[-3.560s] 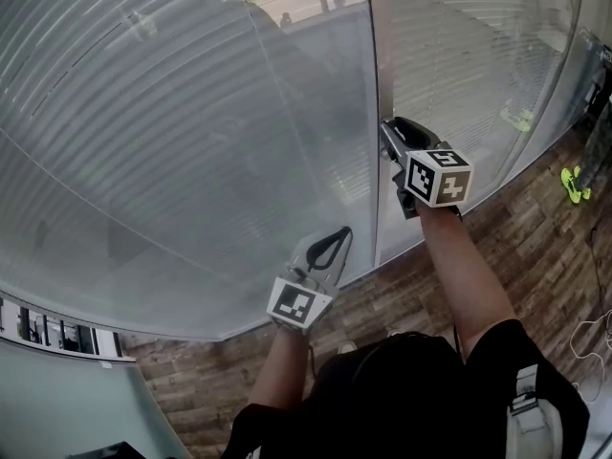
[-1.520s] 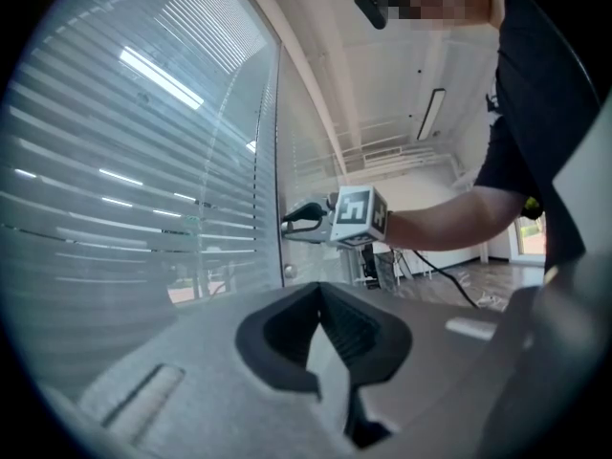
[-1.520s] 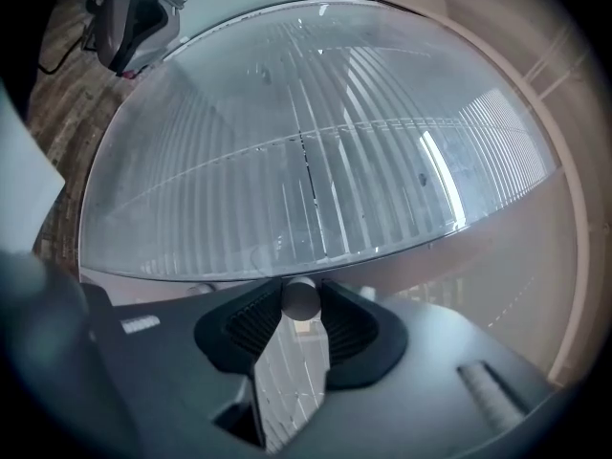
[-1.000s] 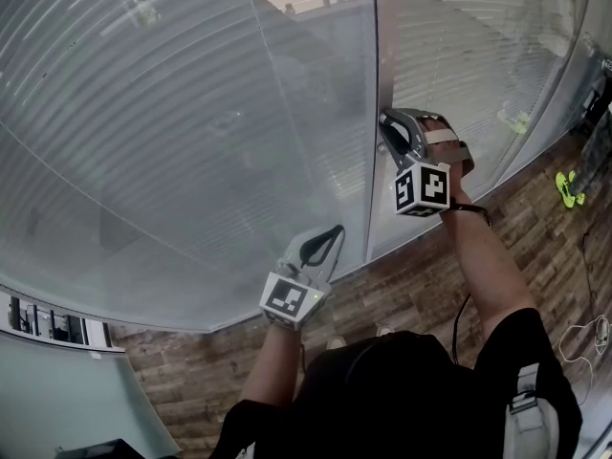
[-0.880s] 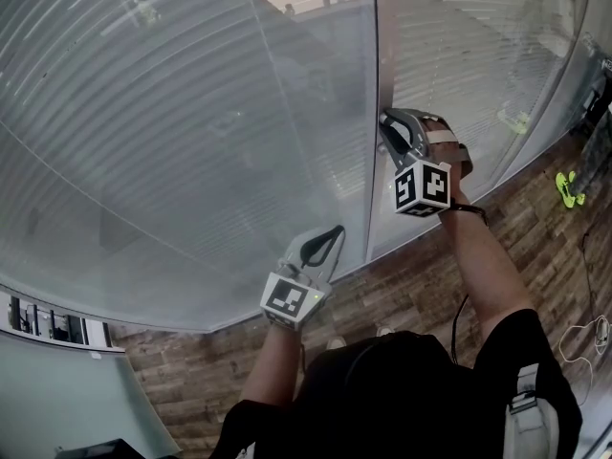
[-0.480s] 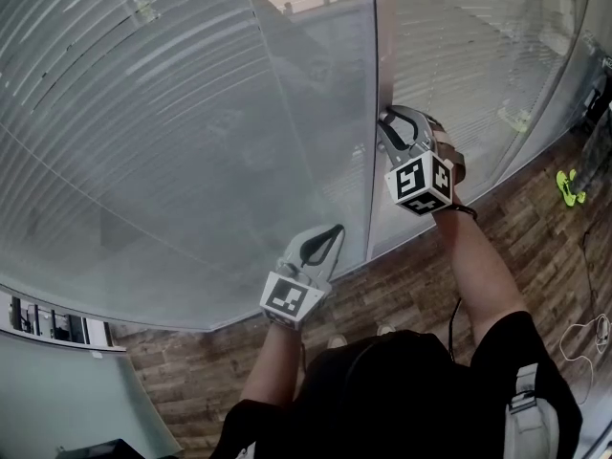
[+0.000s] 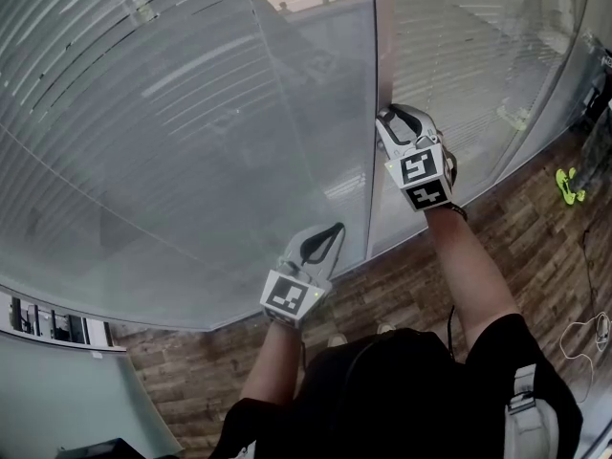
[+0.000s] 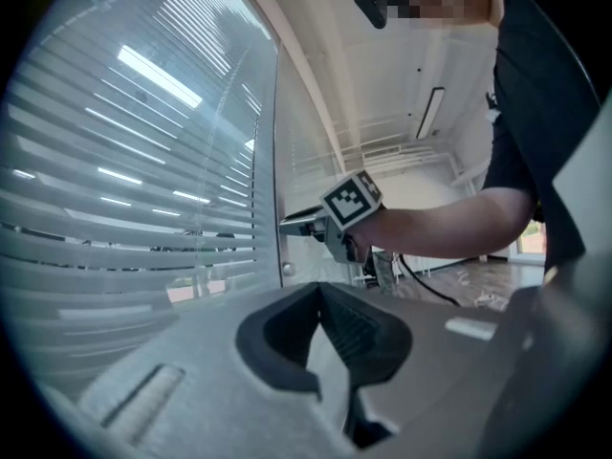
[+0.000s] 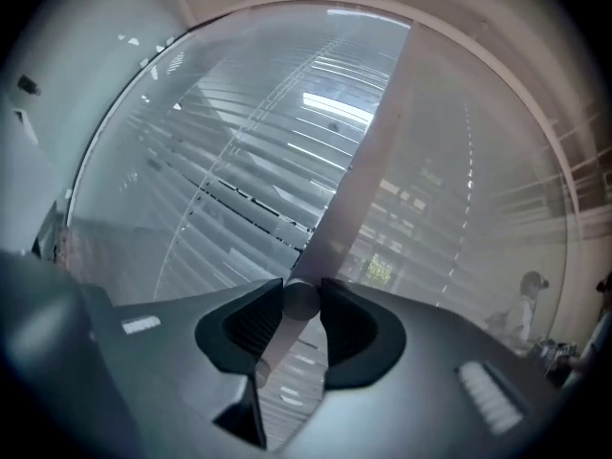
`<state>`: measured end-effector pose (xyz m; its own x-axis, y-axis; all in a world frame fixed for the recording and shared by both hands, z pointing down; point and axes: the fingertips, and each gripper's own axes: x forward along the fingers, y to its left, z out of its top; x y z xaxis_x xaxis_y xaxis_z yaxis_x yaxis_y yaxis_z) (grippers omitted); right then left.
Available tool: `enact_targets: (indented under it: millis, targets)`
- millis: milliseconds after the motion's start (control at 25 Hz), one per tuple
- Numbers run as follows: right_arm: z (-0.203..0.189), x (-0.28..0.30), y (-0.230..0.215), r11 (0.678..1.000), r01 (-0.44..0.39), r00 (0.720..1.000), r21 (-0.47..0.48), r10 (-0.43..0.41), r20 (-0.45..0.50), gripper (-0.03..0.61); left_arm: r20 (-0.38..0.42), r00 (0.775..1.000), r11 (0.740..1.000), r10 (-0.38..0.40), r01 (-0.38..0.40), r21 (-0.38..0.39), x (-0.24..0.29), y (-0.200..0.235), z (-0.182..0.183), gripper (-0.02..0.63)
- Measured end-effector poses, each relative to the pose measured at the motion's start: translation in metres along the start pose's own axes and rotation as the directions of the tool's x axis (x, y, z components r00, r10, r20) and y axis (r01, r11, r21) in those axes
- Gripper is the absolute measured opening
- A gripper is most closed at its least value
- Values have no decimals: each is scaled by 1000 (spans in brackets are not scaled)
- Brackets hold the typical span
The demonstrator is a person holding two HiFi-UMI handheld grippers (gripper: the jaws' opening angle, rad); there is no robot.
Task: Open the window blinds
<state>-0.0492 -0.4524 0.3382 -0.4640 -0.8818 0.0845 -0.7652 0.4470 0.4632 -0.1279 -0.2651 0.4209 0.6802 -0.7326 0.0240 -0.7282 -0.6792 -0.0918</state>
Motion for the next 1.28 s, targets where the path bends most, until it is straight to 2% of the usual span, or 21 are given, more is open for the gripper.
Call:
enact_targets:
  millis: [200,360,600,760,1280]
  targets:
    - [-2,-1,-2,987,0,1000,161,-2,11,126,3,1000,1000,-8,8,1,0,-3,1,5]
    - [-10,2,-6,961,-11,1000,278,5,20,126,2,1000,1000,-10,10,1,1,-2,1,4]
    - [-9,1,-9,892,-29,999,452,10,44,126,27,1000,1000,-9,8,12,2,0,-3,4]
    - [-8,1,-11,829,-42,998,558,10,61,126,14,1000,1000,-25,25,-5,4,-5,1,5]
    - [-9,1,-11,825,-48,998,563,11,68,129,5,999,999,-37,37,8,8,-7,0,5]
